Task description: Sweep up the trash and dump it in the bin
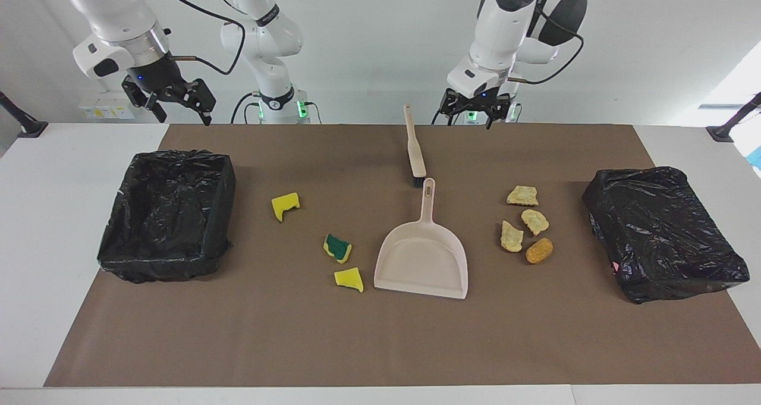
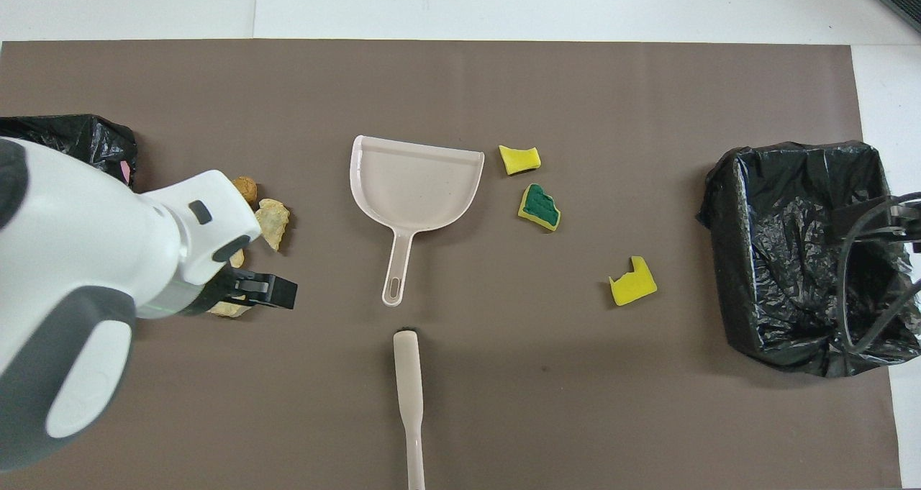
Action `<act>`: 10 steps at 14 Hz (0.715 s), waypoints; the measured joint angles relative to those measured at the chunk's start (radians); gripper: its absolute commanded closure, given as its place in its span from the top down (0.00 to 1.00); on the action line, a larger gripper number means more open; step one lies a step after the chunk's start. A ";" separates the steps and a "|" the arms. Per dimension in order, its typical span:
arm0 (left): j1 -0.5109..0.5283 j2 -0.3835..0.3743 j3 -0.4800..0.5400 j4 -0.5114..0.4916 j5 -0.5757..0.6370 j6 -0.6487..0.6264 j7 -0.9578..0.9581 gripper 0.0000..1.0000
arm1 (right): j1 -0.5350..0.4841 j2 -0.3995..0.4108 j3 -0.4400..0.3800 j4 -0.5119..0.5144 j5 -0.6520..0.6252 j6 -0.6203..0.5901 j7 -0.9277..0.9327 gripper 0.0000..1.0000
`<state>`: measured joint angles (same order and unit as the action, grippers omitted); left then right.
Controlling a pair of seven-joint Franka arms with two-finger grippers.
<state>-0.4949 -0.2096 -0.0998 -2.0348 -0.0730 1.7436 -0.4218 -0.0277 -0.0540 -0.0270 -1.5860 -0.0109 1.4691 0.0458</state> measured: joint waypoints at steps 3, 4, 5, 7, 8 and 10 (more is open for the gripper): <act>-0.098 -0.005 0.000 -0.100 -0.003 0.082 -0.121 1.00 | 0.001 -0.007 0.001 -0.013 0.000 0.000 0.000 1.00; -0.129 -0.005 0.000 -0.136 -0.005 0.100 -0.156 1.00 | 0.001 -0.010 0.001 -0.017 0.000 0.000 0.000 1.00; -0.160 -0.006 0.000 -0.172 -0.008 0.118 -0.188 1.00 | 0.002 -0.012 0.001 -0.021 0.000 0.000 0.000 1.00; -0.233 -0.005 0.001 -0.260 -0.011 0.200 -0.280 1.00 | 0.005 -0.016 0.001 -0.028 0.000 0.000 0.000 1.00; -0.273 -0.004 0.000 -0.312 -0.012 0.263 -0.329 1.00 | 0.006 -0.017 0.001 -0.031 0.000 0.000 0.000 1.00; -0.335 -0.003 0.000 -0.390 -0.019 0.347 -0.374 1.00 | 0.007 -0.018 0.001 -0.037 0.000 0.000 0.000 1.00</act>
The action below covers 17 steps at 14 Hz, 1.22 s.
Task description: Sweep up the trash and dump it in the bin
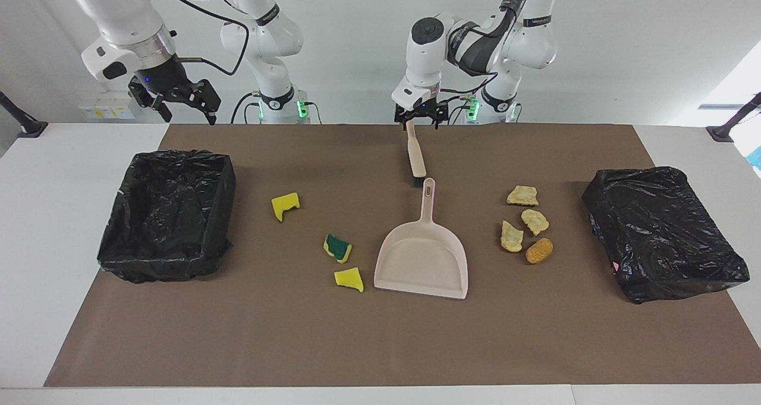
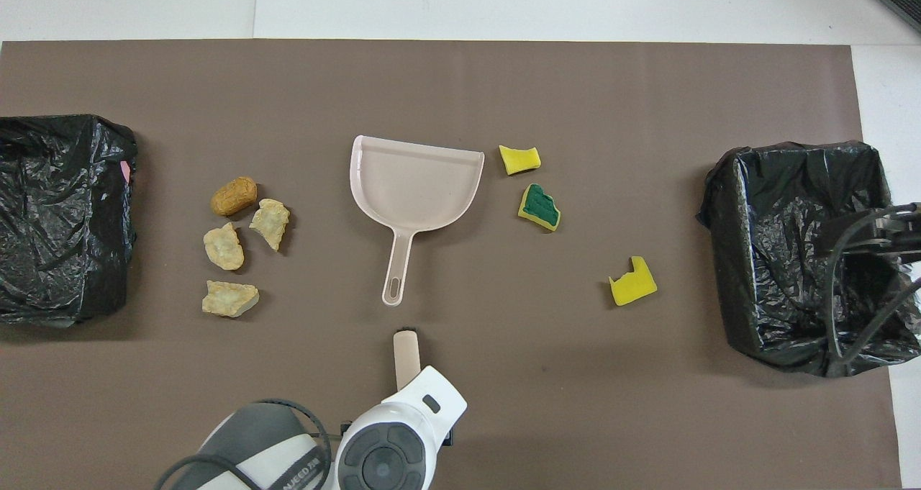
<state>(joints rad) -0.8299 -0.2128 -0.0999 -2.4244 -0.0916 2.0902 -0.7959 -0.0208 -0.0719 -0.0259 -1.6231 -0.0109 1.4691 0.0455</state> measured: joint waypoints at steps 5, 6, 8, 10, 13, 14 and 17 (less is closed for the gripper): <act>-0.071 0.001 0.001 -0.077 -0.010 0.106 -0.080 1.00 | 0.000 -0.004 0.000 -0.008 0.000 0.000 0.000 1.00; -0.077 0.001 0.001 -0.080 -0.010 0.117 -0.091 1.00 | 0.000 -0.006 0.001 -0.010 0.000 0.000 0.000 1.00; -0.080 0.005 0.001 -0.092 -0.010 0.131 -0.098 1.00 | 0.001 -0.010 0.003 -0.016 0.000 0.000 0.000 1.00; -0.080 0.011 0.003 -0.113 -0.010 0.156 -0.098 1.00 | 0.001 -0.013 0.004 -0.019 0.000 0.000 0.000 1.00; -0.082 0.014 0.003 -0.120 -0.010 0.162 -0.099 0.38 | 0.001 -0.013 0.005 -0.023 0.000 0.000 0.000 1.00; -0.084 0.014 0.003 -0.120 -0.010 0.162 -0.099 0.05 | 0.001 -0.013 0.005 -0.024 0.000 0.000 0.000 1.00; -0.087 0.014 0.003 -0.120 -0.010 0.162 -0.097 0.00 | 0.001 -0.014 0.005 -0.024 0.000 0.000 0.000 1.00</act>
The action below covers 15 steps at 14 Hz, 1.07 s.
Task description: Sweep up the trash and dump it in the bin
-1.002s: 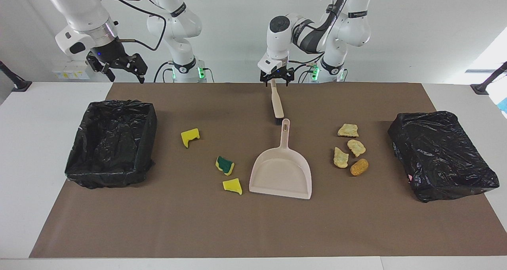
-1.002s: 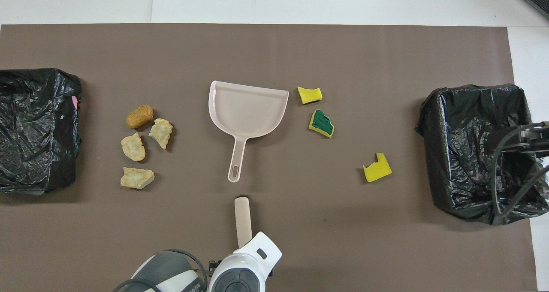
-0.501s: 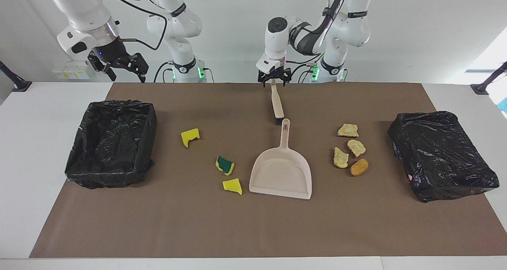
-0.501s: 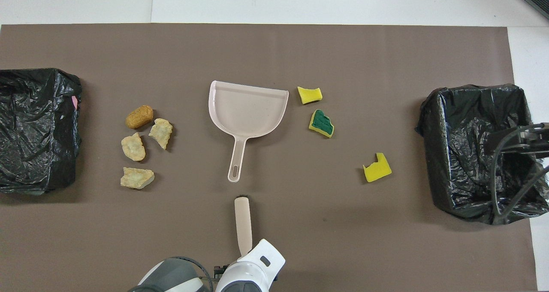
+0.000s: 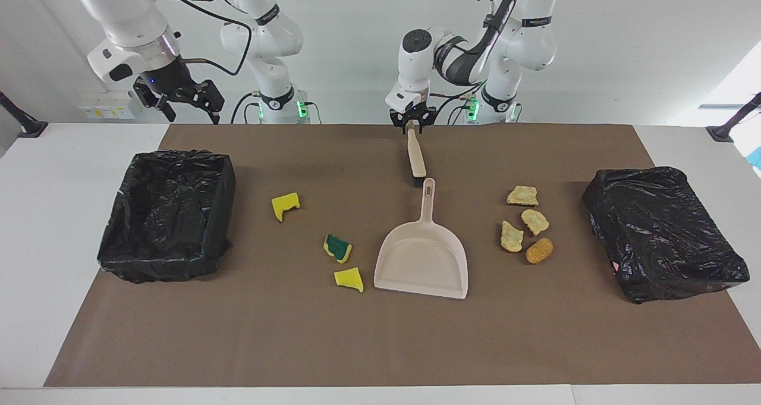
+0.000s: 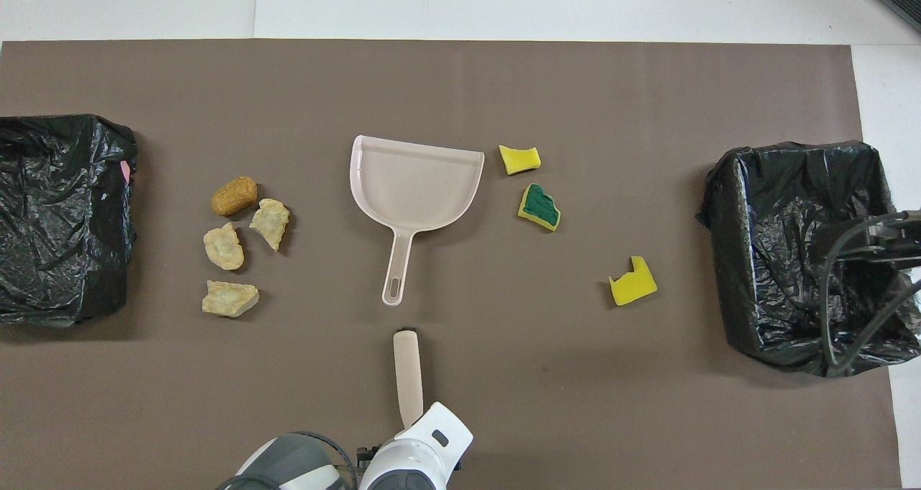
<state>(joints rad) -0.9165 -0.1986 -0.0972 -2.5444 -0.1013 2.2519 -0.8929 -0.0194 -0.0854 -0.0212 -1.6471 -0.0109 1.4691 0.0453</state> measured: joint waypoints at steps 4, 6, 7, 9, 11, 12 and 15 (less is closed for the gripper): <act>-0.003 0.000 0.004 0.002 0.000 -0.010 0.019 0.00 | 0.000 0.000 0.000 0.000 0.000 0.012 0.000 1.00; 0.000 -0.002 0.017 0.015 0.000 -0.058 0.056 0.00 | 0.001 0.000 0.002 0.000 0.001 0.040 0.000 1.00; 0.012 -0.004 0.023 0.027 0.000 -0.092 0.081 0.00 | 0.007 0.001 0.005 0.000 0.002 0.051 0.000 1.00; 0.067 -0.016 0.030 0.067 0.000 -0.181 0.156 0.00 | 0.048 0.009 0.009 0.000 0.004 0.067 0.019 1.00; 0.142 -0.038 0.036 0.122 0.000 -0.300 0.250 0.00 | 0.108 0.037 0.014 0.002 0.005 0.076 0.082 1.00; 0.183 -0.055 0.038 0.147 0.000 -0.357 0.302 0.00 | 0.138 0.055 0.016 0.003 0.005 0.083 0.118 1.00; 0.330 -0.132 0.041 0.192 0.001 -0.499 0.488 0.00 | 0.228 0.111 0.019 0.012 0.005 0.107 0.233 1.00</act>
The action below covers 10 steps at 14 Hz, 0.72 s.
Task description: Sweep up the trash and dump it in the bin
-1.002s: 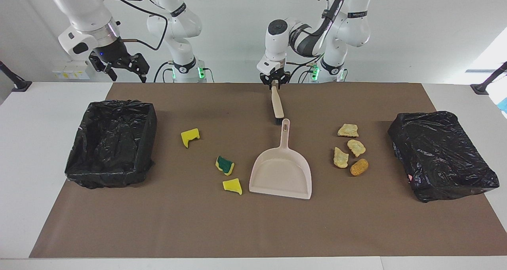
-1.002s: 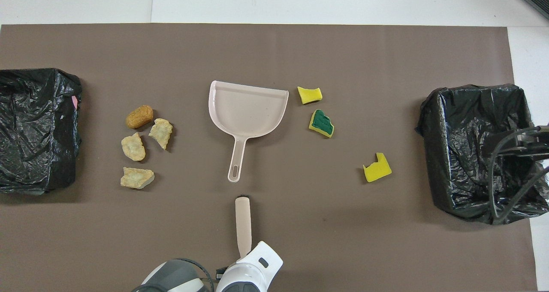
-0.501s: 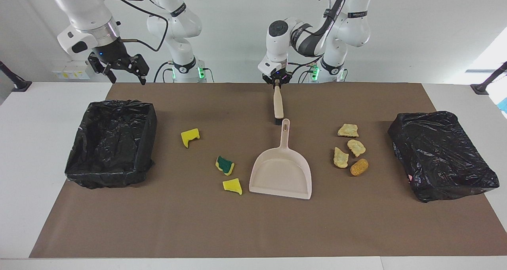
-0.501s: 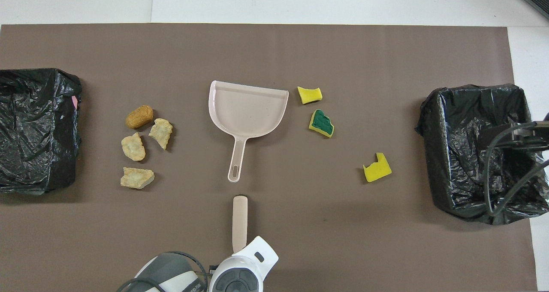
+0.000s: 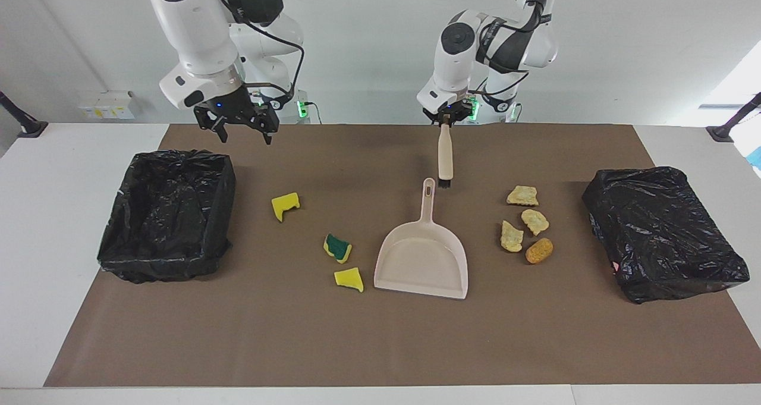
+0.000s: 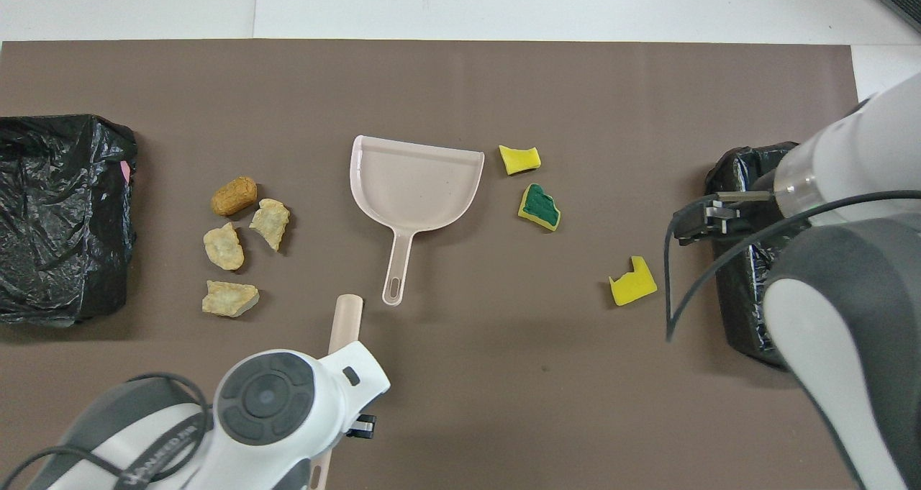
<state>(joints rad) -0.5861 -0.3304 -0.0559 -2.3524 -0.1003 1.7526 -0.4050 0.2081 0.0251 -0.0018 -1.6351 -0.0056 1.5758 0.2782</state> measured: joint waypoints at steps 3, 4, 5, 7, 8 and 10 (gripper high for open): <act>0.165 -0.039 0.005 0.052 0.021 -0.071 0.183 0.00 | 0.118 0.055 0.003 0.004 0.001 0.079 0.172 1.00; 0.197 -0.038 0.006 0.063 0.029 -0.074 0.216 0.00 | 0.157 0.076 0.004 0.005 0.001 0.106 0.235 1.00; 0.216 -0.035 0.006 0.068 0.034 -0.073 0.233 0.00 | 0.195 0.099 0.004 0.005 0.001 0.139 0.294 1.00; 0.251 -0.020 0.004 0.078 0.050 -0.045 0.260 0.00 | 0.263 0.150 0.005 0.006 0.001 0.210 0.403 1.00; 0.279 -0.004 0.003 0.091 0.064 -0.017 0.286 0.00 | 0.291 0.178 0.006 0.014 0.001 0.240 0.453 1.00; 0.359 0.055 0.004 0.158 0.105 0.028 0.354 0.00 | 0.353 0.249 0.011 0.063 0.001 0.270 0.556 1.00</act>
<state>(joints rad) -0.2271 -0.2750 -0.0518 -2.1946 0.0051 1.7807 -0.0507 0.5614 0.2745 0.0087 -1.5719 -0.0044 1.8453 0.8338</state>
